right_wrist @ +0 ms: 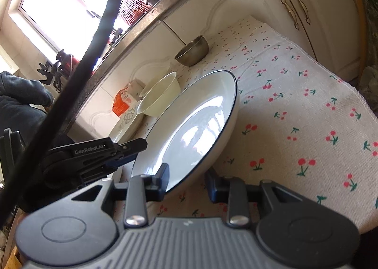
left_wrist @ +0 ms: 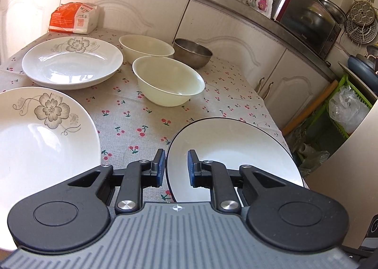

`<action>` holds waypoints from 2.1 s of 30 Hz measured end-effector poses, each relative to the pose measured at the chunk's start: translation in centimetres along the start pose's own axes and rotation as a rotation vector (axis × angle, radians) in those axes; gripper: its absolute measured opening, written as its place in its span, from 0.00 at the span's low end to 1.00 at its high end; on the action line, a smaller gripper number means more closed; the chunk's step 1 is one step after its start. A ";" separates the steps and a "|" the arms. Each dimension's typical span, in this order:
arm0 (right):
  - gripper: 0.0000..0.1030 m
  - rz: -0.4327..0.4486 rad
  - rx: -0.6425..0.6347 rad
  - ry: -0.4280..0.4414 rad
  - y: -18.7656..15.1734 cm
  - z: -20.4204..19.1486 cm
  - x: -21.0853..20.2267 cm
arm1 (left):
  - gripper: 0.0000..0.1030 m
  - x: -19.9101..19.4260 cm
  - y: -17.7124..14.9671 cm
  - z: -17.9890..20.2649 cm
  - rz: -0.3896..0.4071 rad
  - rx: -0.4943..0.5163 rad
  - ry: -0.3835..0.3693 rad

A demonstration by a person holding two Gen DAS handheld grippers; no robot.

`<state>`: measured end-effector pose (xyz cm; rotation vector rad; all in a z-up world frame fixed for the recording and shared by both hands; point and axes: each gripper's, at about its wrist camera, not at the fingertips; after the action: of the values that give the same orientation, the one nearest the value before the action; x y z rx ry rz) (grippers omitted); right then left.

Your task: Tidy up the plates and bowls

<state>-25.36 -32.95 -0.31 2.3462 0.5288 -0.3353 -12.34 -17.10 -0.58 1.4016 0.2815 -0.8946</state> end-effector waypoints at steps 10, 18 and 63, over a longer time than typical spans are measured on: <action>0.40 -0.018 -0.012 -0.008 0.0 -0.5 -0.3 | 0.17 0.0 -0.7 -0.7 -0.007 -0.025 -0.009; 0.56 -0.029 -0.021 -0.036 -0.2 -1.1 -1.1 | 0.20 -1.6 -0.5 -1.7 0.034 -0.042 0.001; 0.99 0.082 -0.181 -0.075 2.9 -5.3 -0.9 | 0.98 -7.2 6.2 -13.4 0.254 -0.337 0.214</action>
<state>-24.35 -31.47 5.55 2.1646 0.4084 -0.3223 -8.45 -2.52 6.04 1.1861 0.3873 -0.4626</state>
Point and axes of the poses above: each gripper's, at about its wrist camera, not at the fingertips, and x roughly the way its jaws point, z to its right, y to its top, and after that the axes turned 11 degrees about y, right-handed
